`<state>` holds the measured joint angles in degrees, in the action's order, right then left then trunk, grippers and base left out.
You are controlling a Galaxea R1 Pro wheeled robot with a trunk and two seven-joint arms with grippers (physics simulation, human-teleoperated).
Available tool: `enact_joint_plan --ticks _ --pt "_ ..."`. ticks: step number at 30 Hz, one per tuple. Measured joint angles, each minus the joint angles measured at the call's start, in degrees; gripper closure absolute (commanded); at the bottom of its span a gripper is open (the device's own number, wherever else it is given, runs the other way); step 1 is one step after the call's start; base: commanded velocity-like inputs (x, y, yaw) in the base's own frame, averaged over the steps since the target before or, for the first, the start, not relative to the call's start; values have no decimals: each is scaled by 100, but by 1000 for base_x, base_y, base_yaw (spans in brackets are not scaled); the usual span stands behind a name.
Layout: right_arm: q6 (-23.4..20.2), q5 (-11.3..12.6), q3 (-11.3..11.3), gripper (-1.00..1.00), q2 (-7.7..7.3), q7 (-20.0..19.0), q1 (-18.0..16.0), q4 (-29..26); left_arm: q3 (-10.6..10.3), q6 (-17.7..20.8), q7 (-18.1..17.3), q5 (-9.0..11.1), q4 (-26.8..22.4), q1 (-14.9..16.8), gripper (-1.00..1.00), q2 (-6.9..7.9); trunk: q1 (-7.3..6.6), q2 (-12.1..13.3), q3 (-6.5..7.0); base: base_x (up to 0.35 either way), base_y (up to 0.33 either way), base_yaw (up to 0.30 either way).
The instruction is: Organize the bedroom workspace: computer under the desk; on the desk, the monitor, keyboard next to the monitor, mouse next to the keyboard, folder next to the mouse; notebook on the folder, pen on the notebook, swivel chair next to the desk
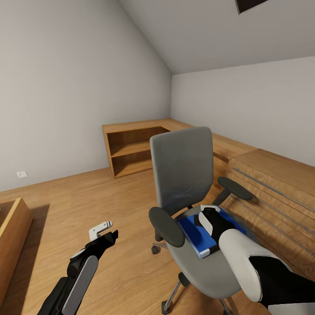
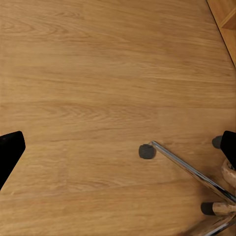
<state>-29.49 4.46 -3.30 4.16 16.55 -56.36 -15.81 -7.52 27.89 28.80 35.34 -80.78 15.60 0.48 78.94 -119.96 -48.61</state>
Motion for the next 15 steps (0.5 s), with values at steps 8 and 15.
enact_joint_plan --ticks 8,15 --pt "12 47 2 100 1 11 0 -1 -13 -15 -36 -23 196 0 -100 7 0 0 0 -5 0 0" --pt "17 33 8 100 1 13 0 -17 -25 -18 -44 -36 260 0 -100 1 2 0 0 -164 0 0"
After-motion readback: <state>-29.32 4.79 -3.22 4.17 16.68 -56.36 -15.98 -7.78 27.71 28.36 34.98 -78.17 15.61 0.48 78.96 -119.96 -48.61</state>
